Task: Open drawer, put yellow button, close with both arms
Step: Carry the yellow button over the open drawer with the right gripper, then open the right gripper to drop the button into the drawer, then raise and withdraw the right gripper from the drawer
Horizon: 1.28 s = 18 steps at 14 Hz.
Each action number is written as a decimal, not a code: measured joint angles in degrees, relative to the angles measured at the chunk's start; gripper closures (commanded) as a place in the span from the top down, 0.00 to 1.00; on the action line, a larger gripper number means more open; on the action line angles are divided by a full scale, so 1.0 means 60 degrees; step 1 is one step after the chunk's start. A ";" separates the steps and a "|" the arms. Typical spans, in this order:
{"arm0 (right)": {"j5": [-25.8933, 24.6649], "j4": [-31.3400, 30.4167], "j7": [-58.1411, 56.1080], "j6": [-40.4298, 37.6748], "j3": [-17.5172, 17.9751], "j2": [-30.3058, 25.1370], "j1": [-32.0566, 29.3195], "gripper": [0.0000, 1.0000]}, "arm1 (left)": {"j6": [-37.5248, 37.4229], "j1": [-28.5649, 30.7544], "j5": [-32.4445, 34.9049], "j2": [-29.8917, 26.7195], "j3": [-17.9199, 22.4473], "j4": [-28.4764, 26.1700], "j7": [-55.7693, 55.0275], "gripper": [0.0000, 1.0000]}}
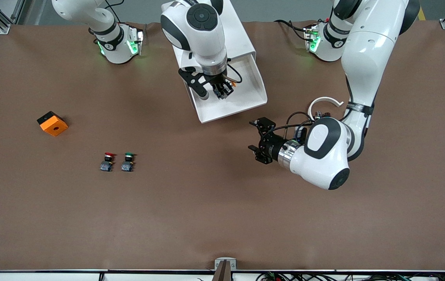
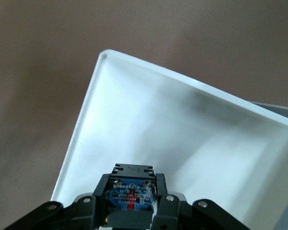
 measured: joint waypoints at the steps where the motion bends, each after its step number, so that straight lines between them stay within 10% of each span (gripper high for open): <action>1: -0.0138 0.0101 0.0001 0.0000 -0.0001 0.0098 0.0001 0.44 | 0.0000 0.0000 0.0255 -0.0015 0.0002 0.0001 0.0178 1.00; 2: -0.0218 0.0217 0.0001 -0.0001 -0.0004 0.0200 0.0002 0.99 | 0.0000 0.0000 0.0488 -0.0029 0.0004 0.0004 0.0374 1.00; 11: -0.0259 0.1126 -0.0298 -0.0306 -0.0168 0.0493 -0.0078 1.00 | -0.0013 0.0025 0.1075 -0.0195 0.0330 0.0025 0.1358 1.00; 18: -0.0259 0.2277 -0.4983 -0.2822 -0.0344 0.0429 -0.2412 1.00 | -0.0017 0.0025 0.1506 -0.0414 0.0336 0.0039 0.1774 1.00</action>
